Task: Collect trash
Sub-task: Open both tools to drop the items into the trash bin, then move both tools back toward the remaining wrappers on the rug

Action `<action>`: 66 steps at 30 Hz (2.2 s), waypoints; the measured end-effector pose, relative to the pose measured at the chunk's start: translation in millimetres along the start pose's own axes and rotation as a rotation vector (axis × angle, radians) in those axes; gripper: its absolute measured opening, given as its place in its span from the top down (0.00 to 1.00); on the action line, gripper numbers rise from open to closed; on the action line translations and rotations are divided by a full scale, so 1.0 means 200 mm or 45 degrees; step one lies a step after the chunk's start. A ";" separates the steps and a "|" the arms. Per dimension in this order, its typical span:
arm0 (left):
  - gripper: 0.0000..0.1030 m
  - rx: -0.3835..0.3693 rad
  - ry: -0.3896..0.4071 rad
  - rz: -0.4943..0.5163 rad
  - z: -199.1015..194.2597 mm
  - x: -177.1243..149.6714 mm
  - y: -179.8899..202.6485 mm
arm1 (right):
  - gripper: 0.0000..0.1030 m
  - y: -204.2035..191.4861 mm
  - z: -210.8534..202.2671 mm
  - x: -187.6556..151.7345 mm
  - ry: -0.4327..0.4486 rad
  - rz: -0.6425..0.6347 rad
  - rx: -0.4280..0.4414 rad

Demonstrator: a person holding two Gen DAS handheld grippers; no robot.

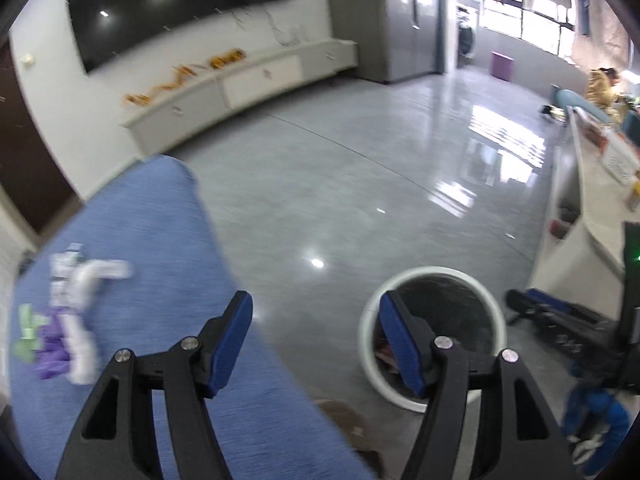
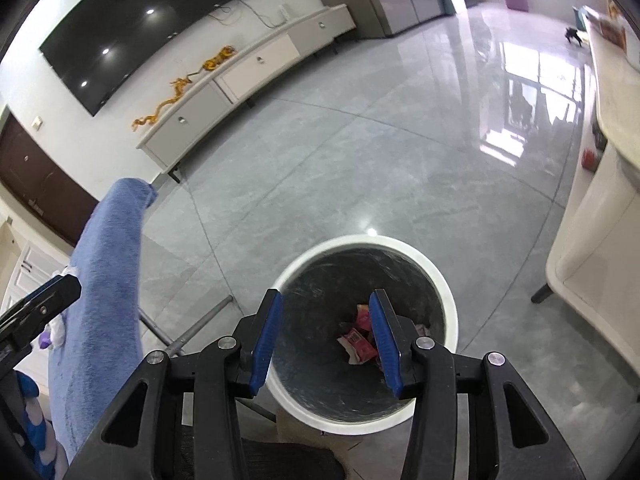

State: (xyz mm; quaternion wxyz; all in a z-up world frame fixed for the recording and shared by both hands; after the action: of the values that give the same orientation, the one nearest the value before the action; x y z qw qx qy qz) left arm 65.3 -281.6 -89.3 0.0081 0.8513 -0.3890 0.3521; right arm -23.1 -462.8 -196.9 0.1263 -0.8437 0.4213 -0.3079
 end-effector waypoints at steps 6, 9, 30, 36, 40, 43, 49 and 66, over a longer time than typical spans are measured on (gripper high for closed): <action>0.37 0.113 0.044 -0.059 -0.15 -0.10 -0.19 | 0.56 -0.21 -0.12 -0.02 0.034 -0.107 0.053; 0.37 0.120 0.057 -0.092 -0.20 -0.14 -0.25 | 0.56 -0.31 -0.15 -0.04 0.040 -0.153 0.076; 0.28 0.094 -0.009 -0.396 -0.31 -0.65 -0.73 | 0.56 -0.99 -0.18 -0.31 -0.057 -0.502 0.181; 0.28 0.075 -0.019 -0.484 -0.30 -0.77 -0.84 | 0.56 -1.15 -0.14 -0.42 -0.102 -0.586 0.206; 0.28 0.064 -0.018 -0.519 -0.30 -0.80 -0.87 | 0.56 -1.23 -0.12 -0.46 -0.119 -0.623 0.204; 0.28 0.059 -0.014 -0.536 -0.30 -0.82 -0.88 | 0.56 -1.26 -0.12 -0.49 -0.129 -0.643 0.201; 0.28 0.054 -0.017 -0.548 -0.30 -0.83 -0.89 | 0.56 -1.29 -0.10 -0.51 -0.141 -0.661 0.196; 0.28 0.041 -0.015 -0.506 -0.29 -0.80 -0.84 | 0.56 -1.27 -0.10 -0.49 -0.141 -0.653 0.188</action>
State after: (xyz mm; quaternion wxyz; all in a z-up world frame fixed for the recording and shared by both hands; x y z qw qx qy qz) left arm 70.9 -43.8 -98.4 0.0614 0.9134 -0.2076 0.3448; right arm 80.9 -229.7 -101.6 0.1281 -0.9269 0.1628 -0.3131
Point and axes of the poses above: each gripper's, at about its wrist camera, not at the fingertips, and z roughly the way its jaws point, y to its right, x to its top, the point moved 4 cm from there along z, roughly the way its jaws point, and after that the axes turned 11 degrees about z, right-handed, at the moved point
